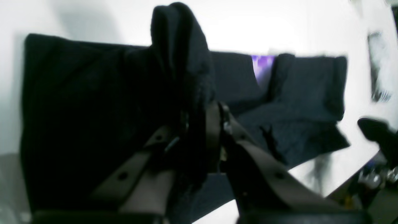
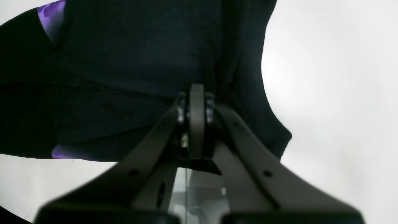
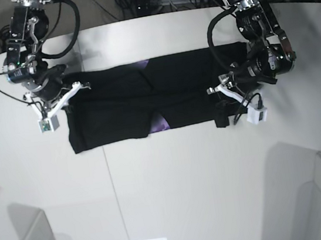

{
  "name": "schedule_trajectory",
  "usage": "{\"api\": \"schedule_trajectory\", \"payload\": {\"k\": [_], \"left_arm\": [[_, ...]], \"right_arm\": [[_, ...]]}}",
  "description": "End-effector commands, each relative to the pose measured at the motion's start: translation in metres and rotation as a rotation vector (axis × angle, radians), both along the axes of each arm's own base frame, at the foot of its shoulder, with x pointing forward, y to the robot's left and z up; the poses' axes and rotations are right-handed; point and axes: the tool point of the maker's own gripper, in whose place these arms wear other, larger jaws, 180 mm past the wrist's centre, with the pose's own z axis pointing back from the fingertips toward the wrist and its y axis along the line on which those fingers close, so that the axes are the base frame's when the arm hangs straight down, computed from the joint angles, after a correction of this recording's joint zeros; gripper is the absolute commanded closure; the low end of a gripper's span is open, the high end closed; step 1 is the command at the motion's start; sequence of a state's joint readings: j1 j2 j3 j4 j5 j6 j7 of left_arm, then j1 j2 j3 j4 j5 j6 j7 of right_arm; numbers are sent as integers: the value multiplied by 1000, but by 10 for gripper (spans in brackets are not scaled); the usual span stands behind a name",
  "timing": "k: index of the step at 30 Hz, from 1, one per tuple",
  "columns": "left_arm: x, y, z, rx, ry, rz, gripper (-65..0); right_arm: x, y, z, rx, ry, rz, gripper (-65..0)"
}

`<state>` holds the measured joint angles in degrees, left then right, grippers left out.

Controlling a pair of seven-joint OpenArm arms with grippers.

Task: Fold the T-shirt properly
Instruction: 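Carry the left gripper's strip end toward the middle and release it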

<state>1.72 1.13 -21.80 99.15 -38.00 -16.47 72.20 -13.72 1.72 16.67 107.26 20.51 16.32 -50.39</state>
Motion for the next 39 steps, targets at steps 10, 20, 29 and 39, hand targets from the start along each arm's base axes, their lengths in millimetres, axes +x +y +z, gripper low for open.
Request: {"api": "schedule_trajectory", "payload": {"k": [10,20,29,39], "left_arm": [[18,-30,19,-92,-47,8,0],[27,-33,23,-102,-59,6,0],[26,-43,19,-72,-48,-30,0],[23,-47,9,-93,-13,-31,0]], "right_arm": [[9,-2,12,-5,-49,0,0],[10,-2,12,-6,-50,2,0],[10,-2,12,-6,-50,2,0],[10,-2,12,-6,-50,2,0]]}}
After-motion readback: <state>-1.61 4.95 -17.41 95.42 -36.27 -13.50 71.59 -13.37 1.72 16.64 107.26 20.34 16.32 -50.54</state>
